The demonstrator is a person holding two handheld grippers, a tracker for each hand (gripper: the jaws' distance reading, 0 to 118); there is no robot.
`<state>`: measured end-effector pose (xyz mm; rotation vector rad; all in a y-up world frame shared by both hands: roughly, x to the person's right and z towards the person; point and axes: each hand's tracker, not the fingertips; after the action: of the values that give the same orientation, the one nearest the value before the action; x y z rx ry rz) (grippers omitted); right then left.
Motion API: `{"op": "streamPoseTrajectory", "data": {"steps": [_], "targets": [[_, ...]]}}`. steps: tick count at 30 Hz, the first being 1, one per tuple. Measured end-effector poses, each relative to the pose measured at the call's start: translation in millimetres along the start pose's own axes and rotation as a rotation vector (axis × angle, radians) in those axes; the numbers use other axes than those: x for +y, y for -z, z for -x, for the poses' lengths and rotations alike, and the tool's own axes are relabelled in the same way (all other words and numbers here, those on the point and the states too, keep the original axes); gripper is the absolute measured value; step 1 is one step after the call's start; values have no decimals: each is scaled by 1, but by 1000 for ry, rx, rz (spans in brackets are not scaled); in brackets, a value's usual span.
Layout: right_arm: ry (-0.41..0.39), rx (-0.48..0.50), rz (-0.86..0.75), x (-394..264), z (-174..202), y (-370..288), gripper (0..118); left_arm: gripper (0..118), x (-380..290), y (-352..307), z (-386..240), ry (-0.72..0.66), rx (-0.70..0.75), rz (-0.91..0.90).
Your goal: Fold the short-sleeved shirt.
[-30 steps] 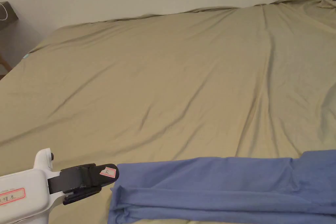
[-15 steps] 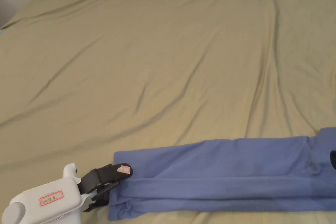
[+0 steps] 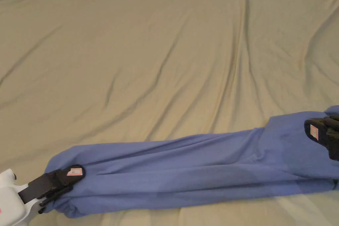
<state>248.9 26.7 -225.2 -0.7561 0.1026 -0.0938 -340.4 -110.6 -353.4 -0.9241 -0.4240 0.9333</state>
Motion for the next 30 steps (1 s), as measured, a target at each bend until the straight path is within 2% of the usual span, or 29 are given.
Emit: {"op": "streamPoseTrajectory", "data": {"steps": [2, 5, 6, 9, 10, 12, 15, 19, 20, 21, 22, 23, 25, 27, 29, 30], "targets": [[6, 18, -10, 2, 1, -1, 2, 6, 15, -25, -4, 24, 72, -50], [0, 28, -16, 2, 2, -1, 2, 6, 24, -49, -43, 152, 299, -94], [0, 32, -18, 2, 1, 0, 2, 6, 23, -50, -63, 271, 442, -91], [17, 50, -27, -1, -5, -1, 2, 6, 0, -21, -126, 492, 657, -2], [24, 55, -33, -2, -7, -3, 2, 6, -12, -4, -149, 607, 694, -11], [37, 61, -42, -7, -13, -8, 2, 6, -32, 34, -179, 656, 606, 74], [52, 47, -49, -15, -26, -17, 2, 6, -68, 100, -198, 655, 409, 236], [118, 20, -45, -31, -52, -31, 2, 6, -98, 177, -184, 573, 309, 511], [131, 10, -45, -35, -58, -35, 2, 11, -101, 187, -177, 509, 303, 561], [136, 2, -42, -38, -63, -37, 2, 35, -102, 189, -171, 443, 290, 570], [140, -7, -36, -41, -67, -39, 2, 69, -100, 189, -166, 371, 241, 571], [147, -15, -34, -44, -70, -41, 2, 82, -97, 177, -166, 315, 183, 559], [161, -17, -28, -47, -74, -43, 2, 82, -85, 145, -177, 293, 178, 477], [172, -13, -29, -49, -76, -42, 2, 83, -67, 102, -189, 377, 202, 346], [176, -5, -30, -50, -74, -42, 2, 87, -60, 68, -208, 477, 296, 245], [177, -2, -29, -51, -73, -41, 2, 86, -57, 54, -209, 547, 397, 179]]}}
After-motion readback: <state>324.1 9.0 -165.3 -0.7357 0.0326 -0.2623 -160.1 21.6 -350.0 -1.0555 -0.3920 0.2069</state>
